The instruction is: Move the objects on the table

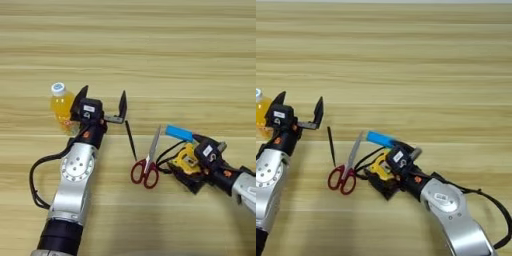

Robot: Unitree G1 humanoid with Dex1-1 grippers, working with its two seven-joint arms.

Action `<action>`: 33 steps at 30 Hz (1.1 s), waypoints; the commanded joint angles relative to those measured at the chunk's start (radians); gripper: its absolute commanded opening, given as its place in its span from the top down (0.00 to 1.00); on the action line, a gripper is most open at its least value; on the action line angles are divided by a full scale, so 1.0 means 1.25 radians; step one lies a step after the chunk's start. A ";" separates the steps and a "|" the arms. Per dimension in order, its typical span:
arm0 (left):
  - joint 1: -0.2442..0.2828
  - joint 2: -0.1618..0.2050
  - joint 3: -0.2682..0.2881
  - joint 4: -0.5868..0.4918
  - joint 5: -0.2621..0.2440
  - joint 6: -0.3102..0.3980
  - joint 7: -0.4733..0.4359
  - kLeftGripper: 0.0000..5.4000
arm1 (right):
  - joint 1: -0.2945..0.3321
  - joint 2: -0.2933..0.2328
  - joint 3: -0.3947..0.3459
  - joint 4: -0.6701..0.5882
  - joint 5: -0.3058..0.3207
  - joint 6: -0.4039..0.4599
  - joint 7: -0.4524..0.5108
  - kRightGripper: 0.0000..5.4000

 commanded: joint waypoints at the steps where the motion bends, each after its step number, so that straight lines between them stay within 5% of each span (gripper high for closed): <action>1: -0.014 0.002 0.001 0.015 0.006 0.022 -0.001 0.01 | -0.002 -0.011 0.006 0.019 -0.014 0.029 0.000 0.00; 16: -0.014 -0.003 -0.007 0.026 0.012 0.042 -0.001 0.01 | -0.022 -0.005 0.007 0.076 -0.033 0.043 -0.022 0.00; 21: -0.012 -0.002 -0.011 0.024 0.016 0.040 0.000 0.00 | -0.024 0.002 -0.003 0.079 -0.028 0.036 -0.033 0.16; 33: -0.011 0.000 -0.012 0.022 0.016 0.040 0.006 0.00 | -0.008 -0.005 -0.021 0.011 -0.006 0.045 -0.023 0.17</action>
